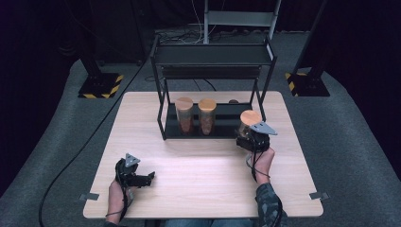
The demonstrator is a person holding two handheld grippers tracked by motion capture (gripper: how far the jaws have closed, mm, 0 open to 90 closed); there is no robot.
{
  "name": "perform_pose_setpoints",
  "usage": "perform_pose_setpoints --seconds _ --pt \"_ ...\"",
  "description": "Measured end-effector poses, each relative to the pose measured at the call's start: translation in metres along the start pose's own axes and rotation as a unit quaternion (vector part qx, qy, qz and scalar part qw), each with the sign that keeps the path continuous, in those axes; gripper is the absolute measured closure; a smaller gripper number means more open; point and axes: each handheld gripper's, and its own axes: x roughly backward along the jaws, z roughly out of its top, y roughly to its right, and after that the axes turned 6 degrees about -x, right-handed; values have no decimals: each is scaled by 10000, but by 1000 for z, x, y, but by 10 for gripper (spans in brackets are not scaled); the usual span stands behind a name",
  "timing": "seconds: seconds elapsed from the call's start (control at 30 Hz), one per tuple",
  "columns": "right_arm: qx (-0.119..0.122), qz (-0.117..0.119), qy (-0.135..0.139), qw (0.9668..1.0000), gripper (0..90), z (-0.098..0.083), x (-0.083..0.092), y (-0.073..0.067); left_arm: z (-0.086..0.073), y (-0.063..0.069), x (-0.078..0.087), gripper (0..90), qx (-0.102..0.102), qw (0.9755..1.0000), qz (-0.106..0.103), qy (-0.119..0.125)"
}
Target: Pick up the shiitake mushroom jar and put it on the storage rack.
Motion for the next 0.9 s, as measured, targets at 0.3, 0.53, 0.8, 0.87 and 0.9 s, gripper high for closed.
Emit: perform_pose_setpoints --seconds 0.3,0.53,0.8,0.87,0.9 --pt "34 30 -11 10000 246 5 0 -1 0 0 0 1 -1 10000 0 -1" --pt "62 52 1 10000 246 9 0 -3 0 0 0 1 -2 10000 0 -2" --pt "83 73 -13 9999 246 13 -3 -5 0 0 0 1 0 10000 0 1" --pt "95 83 -17 9999 246 14 -4 -5 0 0 0 2 -1 10000 0 -1" --pt "97 84 -18 9999 246 14 -4 -5 0 0 0 1 1 10000 0 2"
